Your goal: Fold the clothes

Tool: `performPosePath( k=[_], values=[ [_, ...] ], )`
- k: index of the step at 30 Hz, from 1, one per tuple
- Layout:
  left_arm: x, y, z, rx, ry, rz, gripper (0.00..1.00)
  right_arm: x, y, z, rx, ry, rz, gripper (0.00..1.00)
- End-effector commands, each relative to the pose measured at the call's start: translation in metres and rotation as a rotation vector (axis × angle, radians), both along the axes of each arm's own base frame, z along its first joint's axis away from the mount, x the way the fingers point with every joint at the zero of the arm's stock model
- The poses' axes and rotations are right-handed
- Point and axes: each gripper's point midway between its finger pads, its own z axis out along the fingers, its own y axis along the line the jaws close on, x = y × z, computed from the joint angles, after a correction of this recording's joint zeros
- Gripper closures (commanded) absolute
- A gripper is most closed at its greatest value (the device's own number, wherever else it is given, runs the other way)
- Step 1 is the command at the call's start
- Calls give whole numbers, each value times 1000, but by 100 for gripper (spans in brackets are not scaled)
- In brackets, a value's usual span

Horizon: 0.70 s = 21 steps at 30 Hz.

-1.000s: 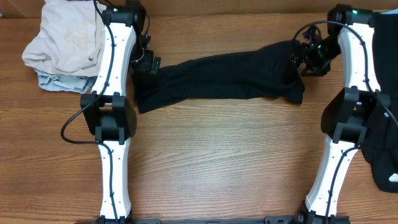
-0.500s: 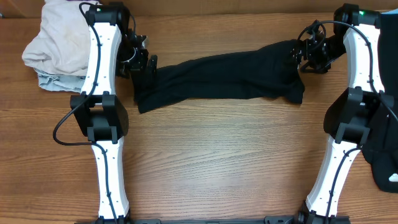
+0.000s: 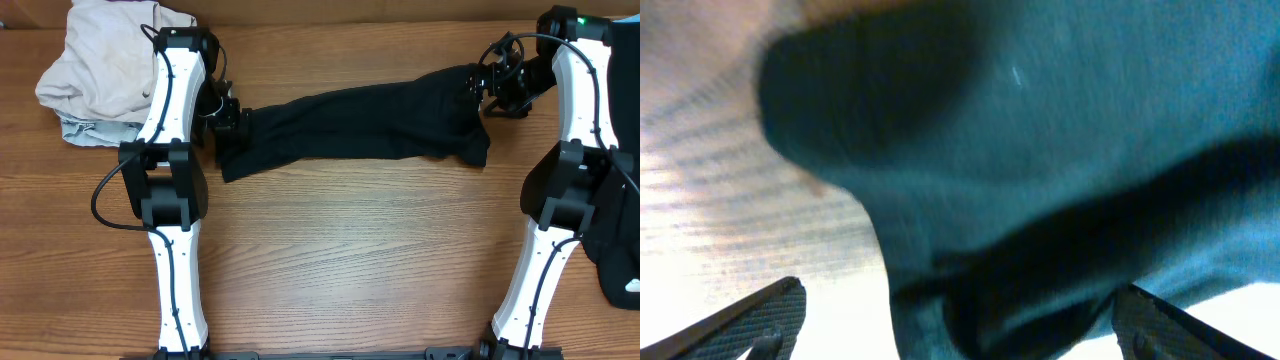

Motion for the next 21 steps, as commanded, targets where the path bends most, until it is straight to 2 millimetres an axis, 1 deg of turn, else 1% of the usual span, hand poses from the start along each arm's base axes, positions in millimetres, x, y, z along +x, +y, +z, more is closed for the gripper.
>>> performPosePath(
  k=[1,2,3,6,9,10,11,13,14,16,17,19,20,21],
  values=[
    [6,-6,2,29,-31,65,4,4,3,15,7,-41,-7,14],
    [8,-9,1,30,-39,73,4,6,3,15,7,-44,-14,14],
    [10,-14,-1,26,-44,71,5,8,2,15,6,-45,-29,10],
    [8,-29,-11,25,-41,49,10,14,1,15,7,-51,-67,10],
    [4,-43,-22,32,-35,29,13,16,1,16,7,-52,-77,10],
    [3,-46,-25,34,-32,29,15,16,1,16,7,-51,-77,10],
    [1,-50,-29,43,-25,35,19,15,1,15,8,-48,-77,10],
    [-2,-51,-34,49,-15,53,26,14,1,15,9,-42,-77,10],
    [-4,-50,-35,53,-7,66,33,13,1,15,9,-40,-77,10],
    [-5,-48,-37,58,1,84,55,12,1,15,10,-35,-78,11],
    [-5,-45,-37,62,3,93,67,12,1,15,10,-33,-78,14],
    [-4,-34,-37,84,-1,105,84,10,2,15,12,-27,-77,17],
    [-3,-28,-35,94,-5,113,87,9,2,15,12,-22,-78,20],
    [-1,-22,-33,104,-9,117,88,9,2,15,13,-19,-78,23]
  ],
)
